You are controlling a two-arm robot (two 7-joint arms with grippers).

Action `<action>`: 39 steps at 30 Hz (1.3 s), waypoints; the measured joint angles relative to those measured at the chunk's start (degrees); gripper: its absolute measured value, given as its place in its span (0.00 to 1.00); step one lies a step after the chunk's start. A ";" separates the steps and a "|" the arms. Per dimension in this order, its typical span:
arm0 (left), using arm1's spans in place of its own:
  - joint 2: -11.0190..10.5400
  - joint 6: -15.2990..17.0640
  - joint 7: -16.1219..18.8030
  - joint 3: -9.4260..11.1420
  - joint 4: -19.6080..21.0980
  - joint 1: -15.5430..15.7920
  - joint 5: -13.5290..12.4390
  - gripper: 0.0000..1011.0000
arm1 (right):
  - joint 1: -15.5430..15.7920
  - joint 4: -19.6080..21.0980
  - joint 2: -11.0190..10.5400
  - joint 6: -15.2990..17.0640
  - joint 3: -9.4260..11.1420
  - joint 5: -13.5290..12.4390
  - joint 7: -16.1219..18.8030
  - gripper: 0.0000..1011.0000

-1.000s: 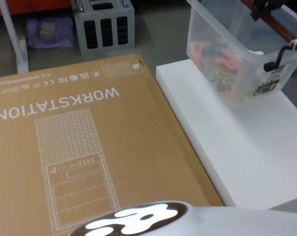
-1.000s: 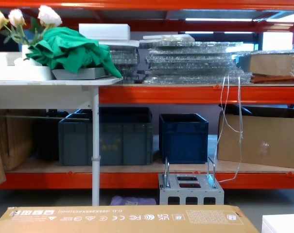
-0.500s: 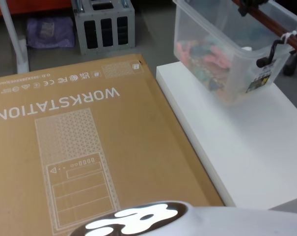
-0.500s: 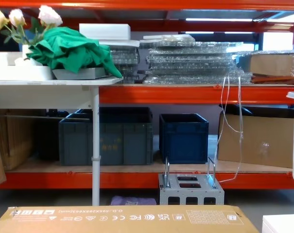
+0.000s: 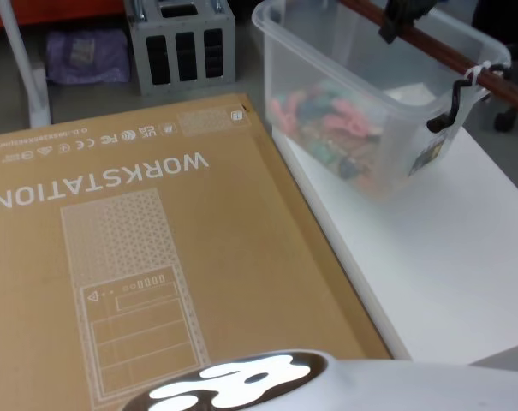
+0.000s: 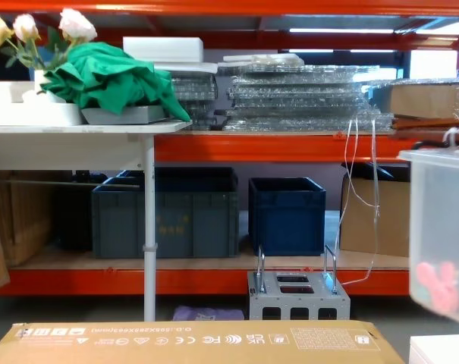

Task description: Use one hand to grasp the basket and place it at the designated location.

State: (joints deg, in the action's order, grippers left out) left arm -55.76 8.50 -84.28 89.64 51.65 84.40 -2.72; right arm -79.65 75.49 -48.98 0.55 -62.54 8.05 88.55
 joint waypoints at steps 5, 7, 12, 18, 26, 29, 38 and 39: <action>0.00 0.00 0.00 0.00 0.02 0.00 0.01 0.00 | -0.05 1.18 0.31 -0.69 -0.72 -0.47 0.14 0.23; 0.00 0.00 0.00 0.00 0.02 0.00 0.01 0.00 | -0.10 1.46 0.31 -0.80 -0.93 -0.63 0.14 0.23; 0.00 0.00 0.00 0.00 0.01 0.00 0.01 0.00 | -0.27 3.37 0.42 -1.42 -1.53 -1.40 0.14 0.23; 0.00 0.00 0.00 0.00 0.01 0.00 0.01 0.00 | -0.69 6.54 0.54 -2.61 -2.18 -2.18 0.06 0.23; 0.00 0.00 0.00 0.00 0.01 0.00 0.01 0.00 | -1.54 10.21 1.07 -4.05 -3.04 -2.75 -0.61 0.23; 0.00 0.00 0.00 0.00 0.01 0.00 0.00 0.00 | -1.80 11.56 1.23 -5.04 -3.46 -2.80 -0.77 0.23; 0.00 0.00 0.00 0.00 -0.01 0.00 0.00 0.00 | -2.48 14.12 1.67 -7.24 -4.49 -3.31 -1.27 0.23; 0.00 0.00 0.00 0.00 0.03 0.00 0.02 0.00 | -2.55 14.47 1.84 -7.56 -4.59 -3.39 -1.33 0.23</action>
State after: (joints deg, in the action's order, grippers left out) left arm -55.76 8.50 -84.28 89.64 51.67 84.40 -2.70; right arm -82.19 89.96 -47.14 -7.01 -67.13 4.66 87.22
